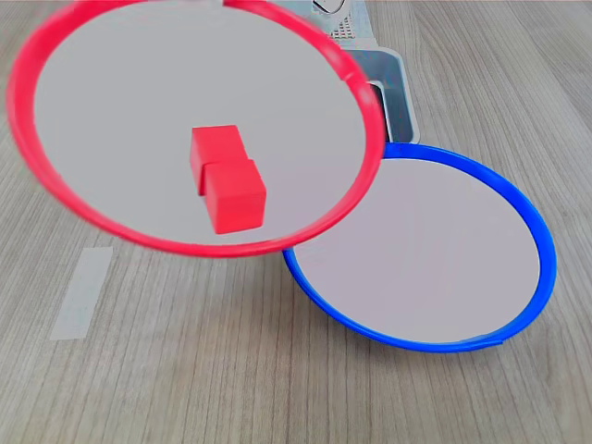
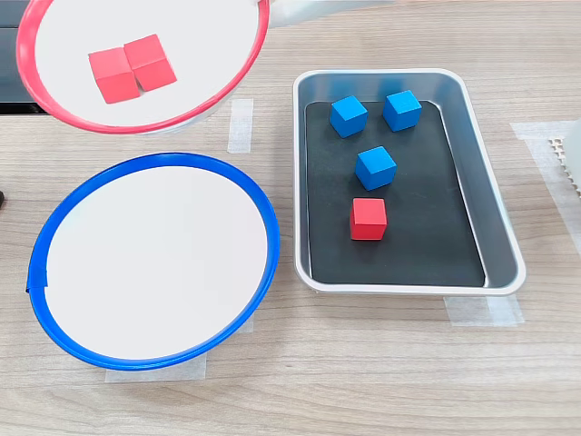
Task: Resolve any anomalies and move all blocks to matching dishes
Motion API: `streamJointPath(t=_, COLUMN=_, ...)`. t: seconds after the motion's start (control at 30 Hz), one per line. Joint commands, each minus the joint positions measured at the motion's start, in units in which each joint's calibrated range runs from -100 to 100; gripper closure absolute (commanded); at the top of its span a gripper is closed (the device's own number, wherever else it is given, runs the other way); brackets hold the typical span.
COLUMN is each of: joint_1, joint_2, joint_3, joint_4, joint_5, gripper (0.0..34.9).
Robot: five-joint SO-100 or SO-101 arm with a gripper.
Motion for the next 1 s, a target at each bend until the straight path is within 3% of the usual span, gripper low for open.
streamJointPath(t=0.0, joint_1=3.76, joint_2=1.73, joint_3=0.56, joint_4=-3.94, joint_5=0.88, gripper=34.9)
streamJointPath(t=0.17, joint_1=7.06, joint_2=8.56, joint_3=2.19, joint_4=-11.13, joint_5=1.47, gripper=34.9)
streamJointPath(t=0.63, joint_1=8.85, joint_2=17.51, joint_3=10.02, joint_4=-27.8, joint_5=0.24, gripper=34.9)
streamJointPath(t=0.97, joint_1=5.55, joint_2=20.92, joint_3=10.84, joint_4=-32.42, joint_5=-2.54, gripper=34.9)
